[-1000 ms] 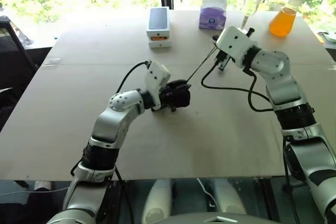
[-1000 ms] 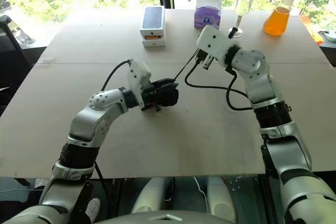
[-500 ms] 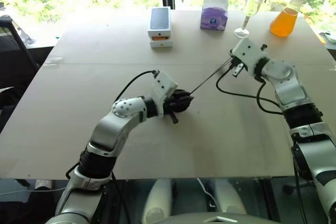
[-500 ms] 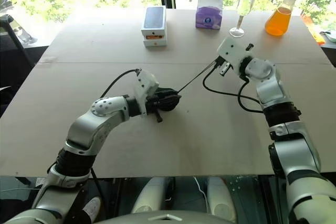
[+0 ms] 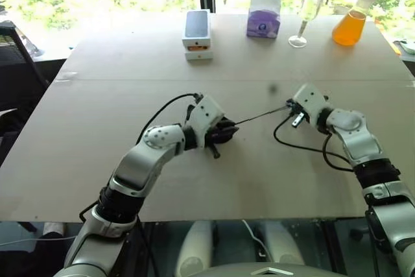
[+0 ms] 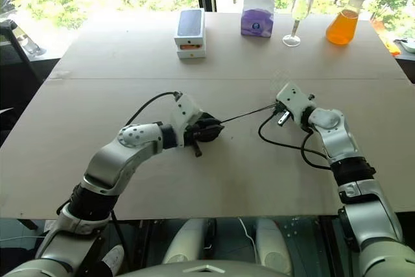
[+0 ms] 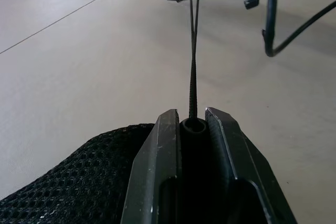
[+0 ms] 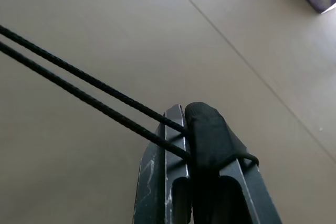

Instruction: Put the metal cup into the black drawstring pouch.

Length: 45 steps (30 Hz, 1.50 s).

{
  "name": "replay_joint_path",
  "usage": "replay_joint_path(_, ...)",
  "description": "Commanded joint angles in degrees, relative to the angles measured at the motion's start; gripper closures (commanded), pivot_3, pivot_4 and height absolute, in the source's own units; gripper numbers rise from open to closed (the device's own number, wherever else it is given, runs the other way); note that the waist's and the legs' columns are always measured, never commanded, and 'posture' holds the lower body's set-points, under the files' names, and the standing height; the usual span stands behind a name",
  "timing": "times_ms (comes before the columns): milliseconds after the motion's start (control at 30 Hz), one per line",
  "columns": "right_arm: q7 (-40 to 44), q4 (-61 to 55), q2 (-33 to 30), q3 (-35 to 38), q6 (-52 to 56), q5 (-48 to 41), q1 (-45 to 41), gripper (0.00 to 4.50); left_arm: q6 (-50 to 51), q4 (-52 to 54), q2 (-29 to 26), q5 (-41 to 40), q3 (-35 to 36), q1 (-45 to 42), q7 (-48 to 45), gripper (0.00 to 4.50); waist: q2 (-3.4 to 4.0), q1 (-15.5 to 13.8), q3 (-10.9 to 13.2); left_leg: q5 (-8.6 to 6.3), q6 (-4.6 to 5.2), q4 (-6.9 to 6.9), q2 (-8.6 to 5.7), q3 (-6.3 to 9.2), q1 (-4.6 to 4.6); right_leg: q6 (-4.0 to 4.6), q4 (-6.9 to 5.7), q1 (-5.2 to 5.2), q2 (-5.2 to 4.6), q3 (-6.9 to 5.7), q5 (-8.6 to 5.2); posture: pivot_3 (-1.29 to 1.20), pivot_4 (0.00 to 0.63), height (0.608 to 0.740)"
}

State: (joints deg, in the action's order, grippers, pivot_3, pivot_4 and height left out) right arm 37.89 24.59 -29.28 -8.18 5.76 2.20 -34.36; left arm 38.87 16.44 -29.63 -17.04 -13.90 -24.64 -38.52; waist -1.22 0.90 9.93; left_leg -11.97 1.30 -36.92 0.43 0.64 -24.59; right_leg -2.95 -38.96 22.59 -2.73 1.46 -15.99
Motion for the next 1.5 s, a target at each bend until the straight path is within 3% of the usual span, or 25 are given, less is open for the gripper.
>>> replay_joint_path(33, 3.1, -4.0, -0.4, 2.2, 2.8, -3.3, 1.7, 4.50, 0.4, -1.6, 0.8, 0.8, 1.2, 0.1, 1.4, 2.55, 0.03, 0.1, 0.0, 0.00, 0.00, -0.03, 0.01, 0.00, 0.00, 0.00, -0.01, 0.00, 0.01, 0.00, 0.00, 0.00, 0.150, 0.740)
replay_joint_path(100, 4.4, -5.9, -0.4, 2.4, 4.1, -4.6, 3.2, 4.50, 1.2, -1.0, 1.3, -0.1, 2.3, 0.3, 1.6, 1.55, 0.03, 0.1, 0.0, -0.01, 0.01, -0.05, 0.04, -0.01, 0.04, 0.00, -0.04, -0.04, 0.04, 0.01, 0.00, 0.00, 0.150, 0.740)
replay_joint_path(200, 5.5, -9.3, -1.3, 2.7, 5.3, -5.2, 6.0, 3.48, 2.2, 1.1, 1.0, -2.7, 5.7, 1.4, 1.0, 0.14, 0.04, 0.1, 0.0, -0.01, 0.01, -0.06, 0.08, 0.01, 0.07, 0.00, -0.05, -0.06, 0.07, 0.00, 0.00, 0.00, 0.150, 0.740)
replay_joint_path(233, 5.6, -10.8, -1.9, 3.2, 5.3, -5.4, 7.1, 3.05, 3.4, 2.5, 1.4, -5.1, 8.0, 1.8, 0.9, 0.00, 0.04, 0.1, 0.0, -0.01, 0.01, -0.06, 0.09, 0.00, 0.07, 0.00, -0.05, -0.05, 0.07, 0.01, 0.00, 0.00, 0.150, 0.740)
replay_joint_path(367, 5.8, -16.1, -5.3, 6.1, 3.8, -6.4, 11.7, 1.38, 9.0, 5.9, -0.4, -13.7, 16.8, 3.1, -0.9, 0.00, 0.04, -0.1, 0.0, -0.03, 0.04, -0.16, 0.10, 0.05, -0.06, 0.00, -0.02, -0.02, 0.06, -0.04, 0.00, 0.00, 0.150, 0.740)
replay_joint_path(533, 7.1, -22.7, -8.3, 10.2, 5.6, -10.1, 17.4, 1.38, 12.1, 1.9, -0.2, -18.3, 26.1, 0.5, 3.1, 0.00, 0.04, -0.4, 0.0, -0.08, 0.12, -0.27, 0.09, 0.07, -0.07, -0.01, 0.01, -0.12, 0.03, -0.12, 0.00, 0.00, 0.150, 0.740)
replay_joint_path(700, 1.8, -30.7, -5.1, 14.4, 9.1, -13.9, 21.5, 1.38, 9.5, -1.1, 3.1, -16.6, 30.8, -3.7, 12.0, 0.00, 0.03, -0.2, 0.0, -0.08, 0.13, -0.32, 0.08, 0.10, -0.06, -0.02, -0.02, -0.15, 0.03, -0.14, 0.00, 0.00, 0.150, 0.740)
replay_joint_path(833, -2.5, -38.4, -1.9, 14.7, 12.9, -14.7, 23.6, 0.17, 7.4, 0.7, 3.6, -15.3, 31.4, -3.0, 15.4, 0.00, 0.03, -0.1, 0.0, -0.08, 0.11, -0.29, 0.10, 0.10, -0.06, -0.02, -0.03, -0.12, 0.05, -0.08, 0.00, 0.00, 0.150, 0.740)
replay_joint_path(867, -4.5, -39.3, -1.0, 14.6, 12.9, -13.6, 24.0, 0.05, 7.4, 1.4, 3.7, -15.1, 31.3, -2.5, 16.3, 0.00, 0.03, -0.2, 0.0, -0.08, 0.11, -0.28, 0.10, 0.11, -0.06, -0.02, -0.02, -0.12, 0.05, -0.10, 0.00, 0.00, 0.150, 0.740)
replay_joint_path(933, -9.1, -40.4, 1.2, 15.1, 13.2, -11.9, 24.5, 0.05, 7.3, 2.7, 4.0, -15.8, 31.4, -1.3, 17.0, 0.00, 0.03, -0.2, 0.0, -0.08, 0.11, -0.29, 0.09, 0.10, -0.06, -0.02, -0.01, -0.13, 0.03, -0.10, 0.00, 0.00, 0.150, 0.740)
replay_joint_path(1033, -10.2, -43.7, 3.1, 15.9, 13.5, -13.6, 27.3, 0.05, -2.5, 6.5, 4.0, -14.4, 30.9, 6.0, 11.7, 0.00, 0.03, -0.3, 0.0, -0.08, 0.09, -0.28, 0.08, 0.05, -0.07, -0.02, 0.00, -0.12, -0.01, -0.07, 0.00, 0.00, 0.150, 0.740)
replay_joint_path(1267, -2.4, -48.0, 0.1, 20.6, 12.7, -21.5, 38.0, 0.05, -11.1, 13.5, 1.5, -17.2, 33.7, 24.0, 1.2, 0.00, 0.05, -0.5, 0.0, -0.10, 0.12, -0.16, 0.10, 0.05, -0.04, 0.01, 0.08, -0.13, -0.27, -0.02, -0.01, 0.00, 0.150, 0.740)
replay_joint_path(1367, 2.6, -49.2, -2.6, 22.5, 10.3, -23.6, 44.1, 0.05, -11.7, 15.6, 1.2, -18.6, 33.9, 33.2, -2.1, 0.00, 0.11, -0.3, -0.1, -0.17, 0.23, -0.16, 0.12, -0.04, 0.62, 0.17, 0.17, -0.77, -0.32, -0.04, -0.11, 0.00, 0.150, 0.740)
replay_joint_path(1500, 5.0, -49.8, -4.0, 23.3, 8.2, -24.4, 48.2, 0.05, -13.0, 15.5, 0.7, -19.7, 35.0, 38.6, -3.9, 0.00, 0.12, -0.3, -0.1, -0.30, 0.42, -0.01, 0.17, -0.13, 0.80, 0.21, 0.45, -0.96, -0.40, 0.03, -0.16, 0.00, 0.150, 0.740)
